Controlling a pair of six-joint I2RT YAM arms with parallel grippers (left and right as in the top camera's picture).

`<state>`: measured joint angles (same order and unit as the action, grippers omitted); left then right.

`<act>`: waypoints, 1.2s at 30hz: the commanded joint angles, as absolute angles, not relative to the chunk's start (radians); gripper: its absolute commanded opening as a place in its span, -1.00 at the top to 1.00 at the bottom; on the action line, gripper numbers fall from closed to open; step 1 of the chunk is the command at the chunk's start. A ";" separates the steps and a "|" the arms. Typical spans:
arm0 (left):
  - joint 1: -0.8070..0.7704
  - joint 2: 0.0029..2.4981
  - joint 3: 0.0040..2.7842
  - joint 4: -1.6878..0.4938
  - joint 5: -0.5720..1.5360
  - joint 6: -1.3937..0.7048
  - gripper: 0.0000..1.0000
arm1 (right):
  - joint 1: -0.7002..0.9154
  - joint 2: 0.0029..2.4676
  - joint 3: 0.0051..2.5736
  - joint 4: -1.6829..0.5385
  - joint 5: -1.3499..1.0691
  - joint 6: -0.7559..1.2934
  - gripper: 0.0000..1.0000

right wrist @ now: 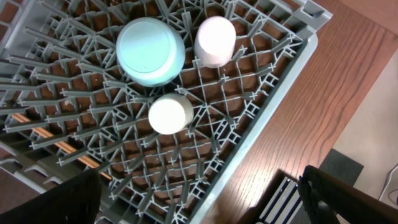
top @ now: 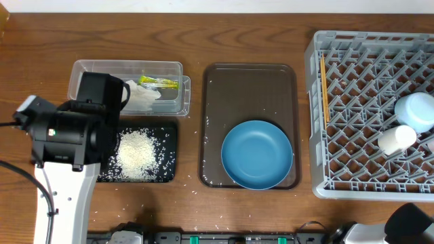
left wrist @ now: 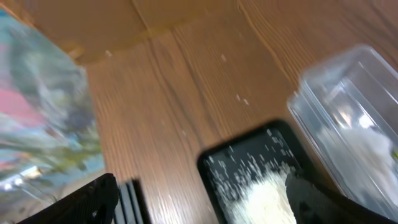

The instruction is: Sort waste into correct bins and load items into the dishwasher rack

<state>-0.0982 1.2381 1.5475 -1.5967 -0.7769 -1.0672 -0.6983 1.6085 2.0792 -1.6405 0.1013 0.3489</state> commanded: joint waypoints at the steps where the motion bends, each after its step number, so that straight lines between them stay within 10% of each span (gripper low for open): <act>1: -0.047 1.236 1.547 -1.603 -0.880 -1.048 -0.78 | -0.707 1.608 2.078 -1.642 0.098 0.364 -0.98; 8: 0.104 1.236 1.547 -1.608 -0.853 -1.047 -0.77 | -0.706 1.608 2.078 -1.661 -0.208 0.351 -0.98; 14: 0.158 1.236 1.547 -1.617 -0.842 -1.048 -0.77 | -0.558 1.608 2.077 -1.682 -0.782 -0.109 -0.99; 36: 0.158 1.236 1.547 -1.617 -0.842 -1.048 -0.78 | 0.601 1.811 2.077 -1.533 -0.123 0.007 -0.99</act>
<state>0.1535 1.2381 1.5475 -1.6066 -0.8295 -1.0496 0.5488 1.7840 2.0789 -1.5593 -0.1822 -0.0086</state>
